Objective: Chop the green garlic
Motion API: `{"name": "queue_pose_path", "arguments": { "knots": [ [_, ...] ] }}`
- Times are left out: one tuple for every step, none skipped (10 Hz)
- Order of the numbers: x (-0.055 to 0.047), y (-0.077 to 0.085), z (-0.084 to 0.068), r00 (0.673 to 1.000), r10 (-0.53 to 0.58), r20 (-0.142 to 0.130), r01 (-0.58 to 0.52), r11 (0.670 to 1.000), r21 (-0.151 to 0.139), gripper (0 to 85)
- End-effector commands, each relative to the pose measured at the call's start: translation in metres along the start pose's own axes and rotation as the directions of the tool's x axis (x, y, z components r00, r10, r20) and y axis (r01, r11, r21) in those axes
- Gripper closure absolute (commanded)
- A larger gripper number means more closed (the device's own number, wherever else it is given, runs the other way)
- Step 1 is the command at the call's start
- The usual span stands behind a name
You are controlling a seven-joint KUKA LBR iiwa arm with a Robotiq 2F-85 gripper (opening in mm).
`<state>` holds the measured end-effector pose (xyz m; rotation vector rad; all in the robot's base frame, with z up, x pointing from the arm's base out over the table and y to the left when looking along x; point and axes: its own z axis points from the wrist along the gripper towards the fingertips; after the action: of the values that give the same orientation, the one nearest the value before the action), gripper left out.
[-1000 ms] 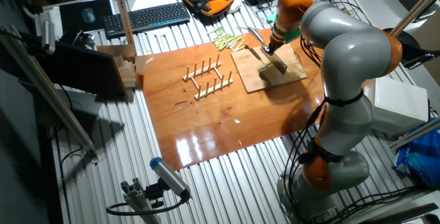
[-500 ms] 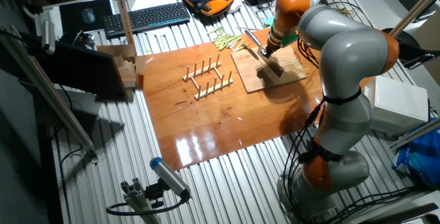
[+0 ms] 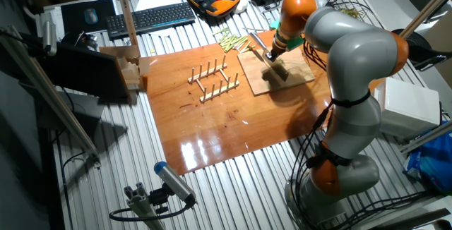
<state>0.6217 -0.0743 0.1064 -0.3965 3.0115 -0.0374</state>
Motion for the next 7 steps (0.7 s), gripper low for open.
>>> {"name": "queue_pose_path", "arguments": {
  "knots": [
    [0.000,0.000,0.003,1.000,0.000,0.004,0.000,1.000,-0.001,85.0],
    [0.000,0.000,0.006,1.000,0.001,0.006,-0.001,1.000,-0.005,85.0],
    [0.001,0.000,0.010,1.000,0.001,0.013,-0.001,1.000,-0.007,85.0],
    [0.001,0.000,0.014,1.000,0.000,0.018,0.000,1.000,-0.008,85.0],
    [0.000,0.000,0.018,1.000,0.000,0.023,0.000,1.000,-0.010,85.0],
    [-0.003,0.000,0.022,1.000,0.001,0.029,0.000,1.000,-0.012,85.0],
    [-0.007,-0.001,0.025,0.999,-0.002,0.034,0.002,1.000,-0.013,85.0]
  ]
}}
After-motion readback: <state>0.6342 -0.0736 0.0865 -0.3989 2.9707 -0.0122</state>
